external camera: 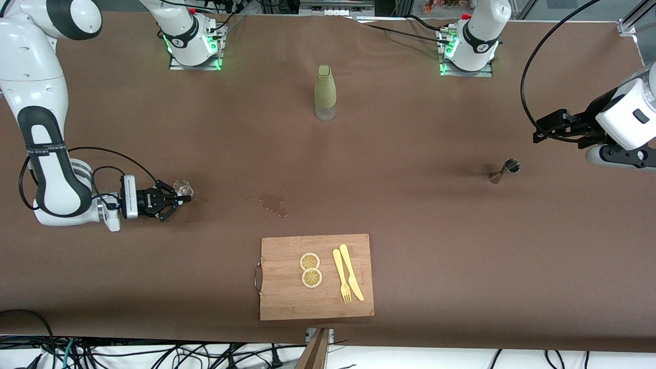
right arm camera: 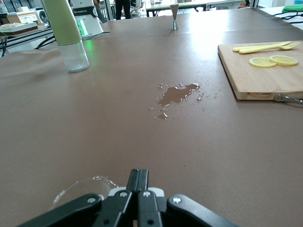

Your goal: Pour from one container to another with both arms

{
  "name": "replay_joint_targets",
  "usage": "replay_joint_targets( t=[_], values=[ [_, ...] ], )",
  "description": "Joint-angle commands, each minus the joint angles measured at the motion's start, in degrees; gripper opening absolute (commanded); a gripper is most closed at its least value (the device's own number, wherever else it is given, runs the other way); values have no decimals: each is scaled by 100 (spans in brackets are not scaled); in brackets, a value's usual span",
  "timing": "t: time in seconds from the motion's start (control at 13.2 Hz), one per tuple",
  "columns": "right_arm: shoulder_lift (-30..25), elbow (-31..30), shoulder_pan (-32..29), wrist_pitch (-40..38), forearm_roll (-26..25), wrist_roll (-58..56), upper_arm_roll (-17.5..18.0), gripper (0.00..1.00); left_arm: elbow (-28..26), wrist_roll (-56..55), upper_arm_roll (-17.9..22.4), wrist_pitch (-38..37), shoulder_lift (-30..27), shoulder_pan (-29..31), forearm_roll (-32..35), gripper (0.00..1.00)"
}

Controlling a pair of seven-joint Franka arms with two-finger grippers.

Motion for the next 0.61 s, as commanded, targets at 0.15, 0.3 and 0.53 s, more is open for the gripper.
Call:
replay_joint_targets(
  t=[0.15, 0.3, 0.53],
  values=[
    [-158, -173, -8, 109, 133, 34, 26, 3, 202, 13, -25, -29, 109, 27, 102, 100],
    [-150, -155, -8, 117, 246, 121, 26, 10, 202, 13, -25, -29, 109, 27, 102, 100],
    [-149, -155, 45, 223, 378, 262, 105, 13, 211, 13, -25, -29, 117, 36, 102, 100]
  ],
)
